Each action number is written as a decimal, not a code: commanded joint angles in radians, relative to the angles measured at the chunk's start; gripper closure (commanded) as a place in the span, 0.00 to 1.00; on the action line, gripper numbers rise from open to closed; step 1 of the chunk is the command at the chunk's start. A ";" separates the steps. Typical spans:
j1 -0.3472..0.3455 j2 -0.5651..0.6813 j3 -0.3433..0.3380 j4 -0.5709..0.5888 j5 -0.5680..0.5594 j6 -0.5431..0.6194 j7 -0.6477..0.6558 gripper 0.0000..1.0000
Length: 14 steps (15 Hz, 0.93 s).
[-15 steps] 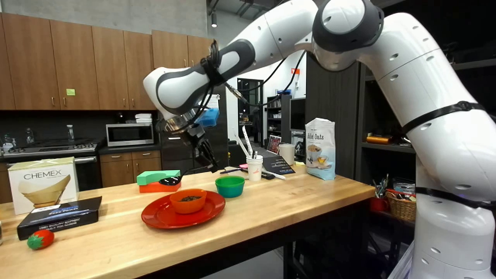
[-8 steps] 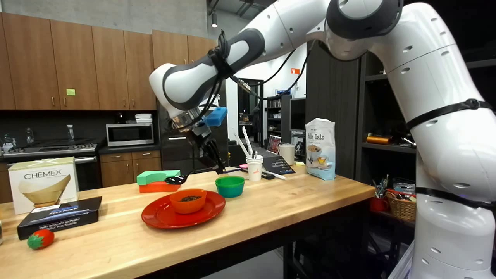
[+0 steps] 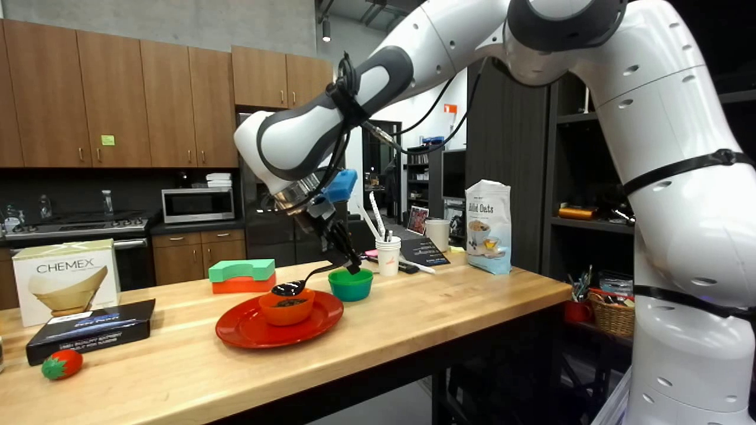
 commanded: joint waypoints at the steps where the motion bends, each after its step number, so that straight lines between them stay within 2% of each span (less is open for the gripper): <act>1: 0.013 -0.013 -0.012 -0.032 -0.049 -0.022 -0.002 0.94; 9: 0.034 0.013 -0.007 -0.062 -0.246 0.028 -0.019 0.94; 14: 0.044 0.034 -0.005 -0.087 -0.407 0.087 -0.027 0.94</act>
